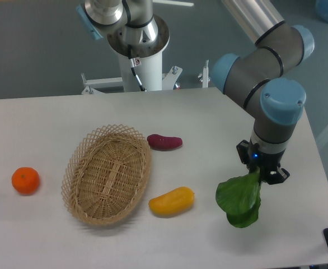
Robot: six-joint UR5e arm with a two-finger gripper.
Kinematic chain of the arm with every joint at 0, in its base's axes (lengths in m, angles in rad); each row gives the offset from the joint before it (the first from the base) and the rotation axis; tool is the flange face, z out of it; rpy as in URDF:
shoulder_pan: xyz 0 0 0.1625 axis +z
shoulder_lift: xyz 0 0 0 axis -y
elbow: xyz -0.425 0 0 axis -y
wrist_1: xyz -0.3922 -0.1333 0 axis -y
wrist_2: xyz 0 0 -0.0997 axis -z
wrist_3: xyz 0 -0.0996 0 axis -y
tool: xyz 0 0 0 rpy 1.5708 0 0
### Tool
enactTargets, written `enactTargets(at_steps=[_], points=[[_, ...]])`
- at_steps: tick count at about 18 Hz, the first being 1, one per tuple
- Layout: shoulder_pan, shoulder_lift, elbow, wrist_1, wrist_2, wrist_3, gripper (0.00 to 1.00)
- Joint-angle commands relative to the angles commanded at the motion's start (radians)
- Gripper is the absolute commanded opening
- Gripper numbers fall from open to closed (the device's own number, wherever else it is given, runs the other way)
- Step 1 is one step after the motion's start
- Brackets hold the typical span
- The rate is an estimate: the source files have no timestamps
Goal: Place the green vegetable in the basket
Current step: 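Hold the green bok choy in the gripper, lifted above the table, then carry the held bok choy over toward the wicker basket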
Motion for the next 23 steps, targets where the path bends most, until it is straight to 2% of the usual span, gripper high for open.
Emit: enactTargets(at_steps=[17, 23], points=[[-0.003, 0.006, -0.009, -0.002, 0.005, -0.011, 0.20], [-0.054, 0.035, -0.038, -0.006, 0.005, -0.061, 0.20]])
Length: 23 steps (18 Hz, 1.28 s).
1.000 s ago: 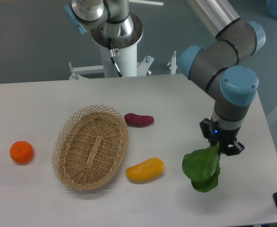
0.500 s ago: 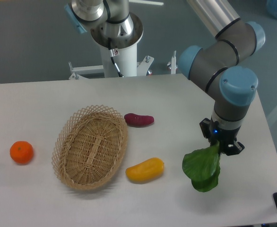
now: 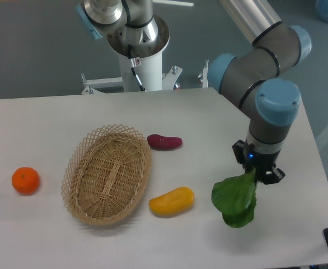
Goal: Place the green vegetable in the basket
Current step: 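Carry the held bok choy over toward the wicker basket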
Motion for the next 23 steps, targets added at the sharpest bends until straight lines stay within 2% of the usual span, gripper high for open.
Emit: enactTargets(at_steps=[6, 10, 18, 23], points=[[-0.037, 0.074, -0.094, 0.005, -0.011, 0.000, 0.20], [-0.103, 0.100, -0.147, 0.011, -0.009, -0.009, 0.20], [-0.250, 0.199, -0.267, 0.020, -0.011, -0.092, 0.23], [-0.330, 0.206, -0.322, 0.038, -0.006, -0.164, 0.24]])
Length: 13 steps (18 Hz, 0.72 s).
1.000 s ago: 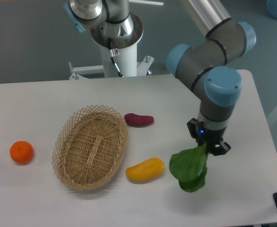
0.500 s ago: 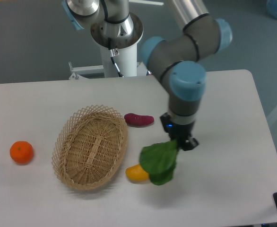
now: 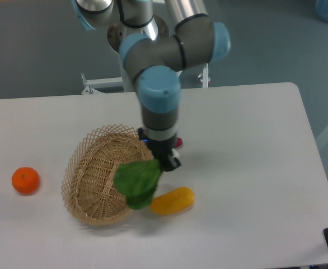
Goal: Place the green vegetable in the basket
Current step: 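Carry the held bok choy over toward the wicker basket, then lower the bok choy into the basket and open the gripper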
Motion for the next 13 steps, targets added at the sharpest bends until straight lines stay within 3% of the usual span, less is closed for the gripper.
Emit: enactTargets(at_steps=[3, 5, 13], points=[[-0.048, 0.000, -0.060, 0.089, 0.003, -0.003, 0.24], [-0.074, -0.008, -0.087, 0.143, 0.002, -0.017, 0.30], [-0.115, -0.037, -0.111, 0.152, 0.003, -0.057, 0.43]])
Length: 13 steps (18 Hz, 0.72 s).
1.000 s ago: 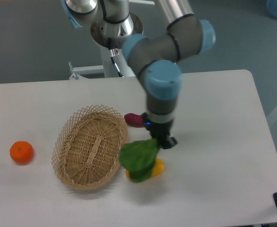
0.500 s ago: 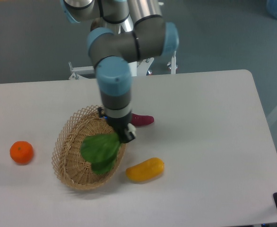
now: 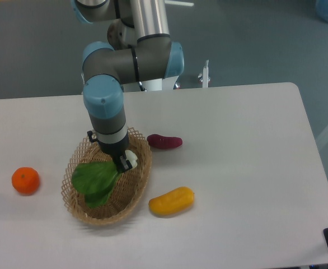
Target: Place the green vegetable in the basket
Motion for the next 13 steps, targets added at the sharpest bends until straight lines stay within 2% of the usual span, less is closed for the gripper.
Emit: enactTargets(at_steps=[2, 3, 4, 5, 10, 13], points=[[-0.003, -0.002, 0.000, 0.000, -0.002, 0.000, 0.57], [-0.003, -0.006, 0.001, 0.000, -0.003, 0.005, 0.73], [-0.003, -0.009, 0.002, 0.002, -0.005, 0.014, 0.97], [-0.003, -0.008, 0.002, 0.002, -0.005, 0.011, 1.00], [0.005, -0.005, 0.014, 0.000, -0.003, 0.003, 1.00], [0.053, -0.006, 0.061, 0.000, -0.003, 0.011, 1.00]])
